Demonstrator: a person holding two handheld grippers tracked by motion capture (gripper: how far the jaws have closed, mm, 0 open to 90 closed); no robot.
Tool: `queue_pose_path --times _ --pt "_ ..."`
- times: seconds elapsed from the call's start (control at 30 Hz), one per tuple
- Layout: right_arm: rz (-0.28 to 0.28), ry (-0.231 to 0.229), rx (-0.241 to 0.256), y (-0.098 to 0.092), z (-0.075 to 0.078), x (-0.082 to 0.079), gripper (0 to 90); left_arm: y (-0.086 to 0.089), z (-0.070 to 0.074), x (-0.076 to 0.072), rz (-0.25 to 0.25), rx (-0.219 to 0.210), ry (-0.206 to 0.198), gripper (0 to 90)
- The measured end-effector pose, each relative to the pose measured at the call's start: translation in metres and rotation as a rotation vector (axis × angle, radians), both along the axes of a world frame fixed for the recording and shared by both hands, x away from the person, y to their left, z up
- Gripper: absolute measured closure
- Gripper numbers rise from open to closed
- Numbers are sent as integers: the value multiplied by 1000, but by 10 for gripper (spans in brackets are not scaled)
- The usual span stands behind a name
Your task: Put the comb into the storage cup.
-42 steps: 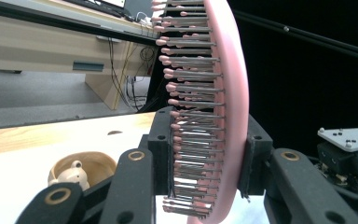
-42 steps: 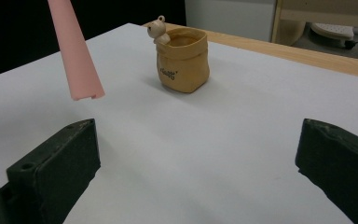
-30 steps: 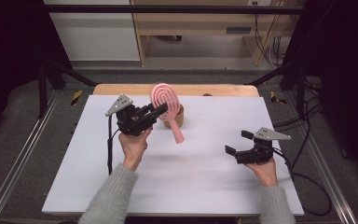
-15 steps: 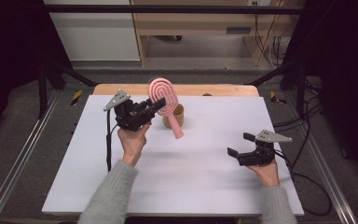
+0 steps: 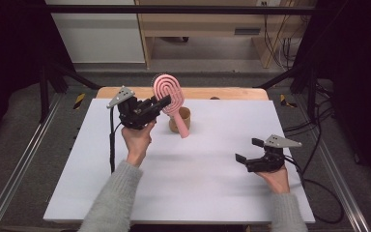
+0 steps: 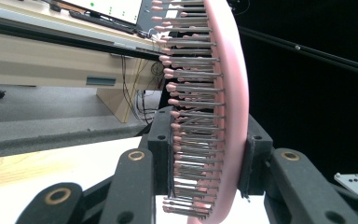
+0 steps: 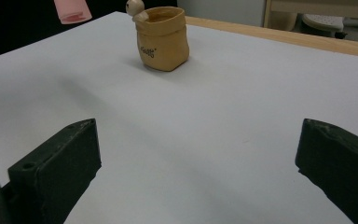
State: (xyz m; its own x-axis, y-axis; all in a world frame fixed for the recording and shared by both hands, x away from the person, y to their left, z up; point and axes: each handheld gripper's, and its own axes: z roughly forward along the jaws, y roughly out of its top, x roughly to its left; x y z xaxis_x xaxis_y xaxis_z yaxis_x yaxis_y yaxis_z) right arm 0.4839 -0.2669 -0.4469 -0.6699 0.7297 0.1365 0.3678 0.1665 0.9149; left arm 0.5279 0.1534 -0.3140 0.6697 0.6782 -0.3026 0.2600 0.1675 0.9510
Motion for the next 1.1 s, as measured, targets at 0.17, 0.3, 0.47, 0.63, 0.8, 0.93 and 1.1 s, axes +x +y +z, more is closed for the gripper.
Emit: queue_pose_path --times 0.17,0.3,0.47,0.63,0.8,0.93,1.1 --pt "0 0 2 0 0 0 4 -1 5 4 8 -3 0 642" --pt "0 3 6 -1 1 0 4 -1 9 7 13 -4 -1 642" --pt "2 4 7 -1 1 0 4 -3 13 11 18 -6 -4 641" --pt "2 3 16 -1 1 -1 3 -5 16 16 26 -4 -5 641" --pt "2 2 16 -1 1 -1 3 -5 19 20 35 -6 -5 641" --pt "-1 1 18 -1 2 -1 3 -6 21 25 41 -4 -7 641" --pt "-2 -1 18 -2 2 -1 3 -8 23 29 52 -2 -11 641"
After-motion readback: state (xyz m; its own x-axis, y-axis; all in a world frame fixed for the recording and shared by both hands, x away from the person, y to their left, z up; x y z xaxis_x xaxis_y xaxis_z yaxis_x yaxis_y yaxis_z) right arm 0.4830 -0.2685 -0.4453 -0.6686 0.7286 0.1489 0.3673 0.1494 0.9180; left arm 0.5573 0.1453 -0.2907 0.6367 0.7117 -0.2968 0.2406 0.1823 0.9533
